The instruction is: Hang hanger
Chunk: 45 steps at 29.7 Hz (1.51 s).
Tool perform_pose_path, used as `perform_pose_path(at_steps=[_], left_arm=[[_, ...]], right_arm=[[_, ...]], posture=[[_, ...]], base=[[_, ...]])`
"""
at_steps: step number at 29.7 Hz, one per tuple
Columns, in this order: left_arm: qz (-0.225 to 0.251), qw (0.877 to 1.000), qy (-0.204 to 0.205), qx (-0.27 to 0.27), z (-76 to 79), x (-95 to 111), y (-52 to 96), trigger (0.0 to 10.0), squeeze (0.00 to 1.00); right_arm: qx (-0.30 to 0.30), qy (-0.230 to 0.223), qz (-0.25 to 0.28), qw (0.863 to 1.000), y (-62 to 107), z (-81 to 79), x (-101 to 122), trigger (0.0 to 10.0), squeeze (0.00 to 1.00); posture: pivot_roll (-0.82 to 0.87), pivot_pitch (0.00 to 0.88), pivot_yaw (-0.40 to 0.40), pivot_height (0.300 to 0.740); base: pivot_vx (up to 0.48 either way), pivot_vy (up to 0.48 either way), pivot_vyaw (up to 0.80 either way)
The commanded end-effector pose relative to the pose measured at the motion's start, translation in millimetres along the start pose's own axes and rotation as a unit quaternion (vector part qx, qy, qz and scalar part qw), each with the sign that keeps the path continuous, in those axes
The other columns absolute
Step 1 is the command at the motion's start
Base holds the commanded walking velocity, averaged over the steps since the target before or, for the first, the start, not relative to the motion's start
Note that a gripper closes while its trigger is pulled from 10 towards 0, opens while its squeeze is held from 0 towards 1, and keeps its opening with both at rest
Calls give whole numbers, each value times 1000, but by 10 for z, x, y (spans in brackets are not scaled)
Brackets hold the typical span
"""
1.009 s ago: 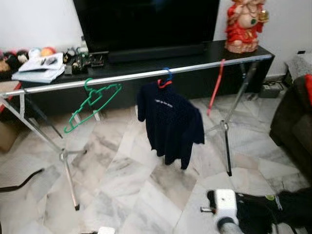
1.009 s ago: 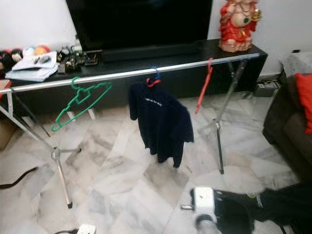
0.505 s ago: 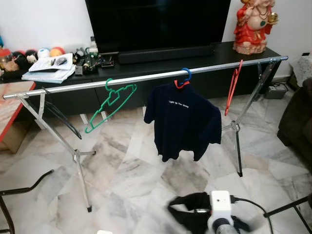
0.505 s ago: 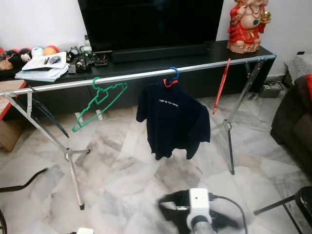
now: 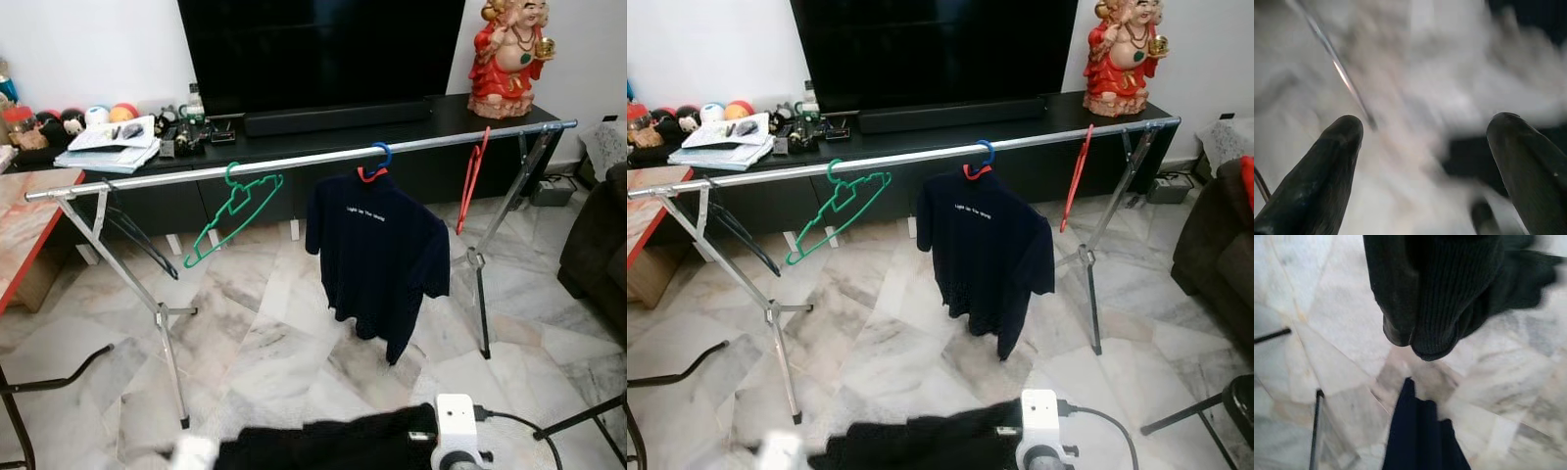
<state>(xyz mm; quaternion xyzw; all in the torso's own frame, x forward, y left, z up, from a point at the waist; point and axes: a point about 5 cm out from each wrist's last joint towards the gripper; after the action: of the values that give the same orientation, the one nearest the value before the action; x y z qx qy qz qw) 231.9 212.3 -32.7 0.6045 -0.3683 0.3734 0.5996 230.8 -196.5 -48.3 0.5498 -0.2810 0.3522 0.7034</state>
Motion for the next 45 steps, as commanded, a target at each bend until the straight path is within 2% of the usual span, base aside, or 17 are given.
perform_pose_path(at_steps=[1, 3, 14, 18, 20, 26, 32, 39, 45], left_arm=[[14, 1000, 2, -26, 133, 15, -5, 10000, 0], [40, 998, 12, -35, 160, 59, 12, 10000, 0], [89, 994, 7, -67, 260, 112, 129, 10000, 0], [104, 992, 12, -73, 315, 175, 119, 10000, 0], [117, 990, 13, -81, 395, 250, 87, 10000, 0], [130, 987, 17, -88, 459, 330, 88, 10000, 0], [138, 986, 14, -88, 458, 375, 114, 10000, 0], [135, 986, 20, -97, 553, 376, 128, 10000, 0], [137, 985, 17, -105, 573, 430, 99, 10000, 0]], right_arm=[[-10, -15, -12, 1000, 4, 3, -29, 10000, 0], [-14, -15, -26, 999, 20, 12, -90, 10000, 0], [-13, -17, -56, 998, 80, 28, -256, 10000, 0], [-16, -13, -68, 997, 105, 45, -321, 10000, 0], [-26, -15, -77, 997, 131, 90, -383, 10000, 0], [-39, -24, -85, 995, 163, 141, -449, 10000, 0], [-35, -22, -97, 994, 202, 136, -526, 10000, 0], [-49, -26, -118, 991, 255, 281, -642, 10000, 0], [-50, -28, -127, 990, 285, 324, -698, 10000, 0]], posture=[[75, 0, 63, 740], [79, 0, 62, 740], [91, 0, 53, 740], [91, 0, 46, 740], [83, 0, 41, 740], [84, 0, 47, 740], [86, 0, 37, 740], [61, 0, 49, 740], [31, 0, 59, 740]], base=[[0, 0, 0], [0, 0, 0], [0, 0, 0], [0, 0, 0], [0, 315, 0], [0, 343, 0], [0, 344, 0], [0, 343, 0], [0, 345, 0]])
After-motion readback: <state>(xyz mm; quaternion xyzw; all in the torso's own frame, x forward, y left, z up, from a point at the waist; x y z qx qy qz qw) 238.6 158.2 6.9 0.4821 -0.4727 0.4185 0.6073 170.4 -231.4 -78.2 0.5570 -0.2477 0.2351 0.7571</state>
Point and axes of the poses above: a point about 5 cm out from each wrist's last joint towards the gripper, its own y axis pointing back from the gripper into the wrist, its own x axis along the axis of the wrist's last joint, z = x × y, and after that the axes turned 8 degrees about y, right-handed
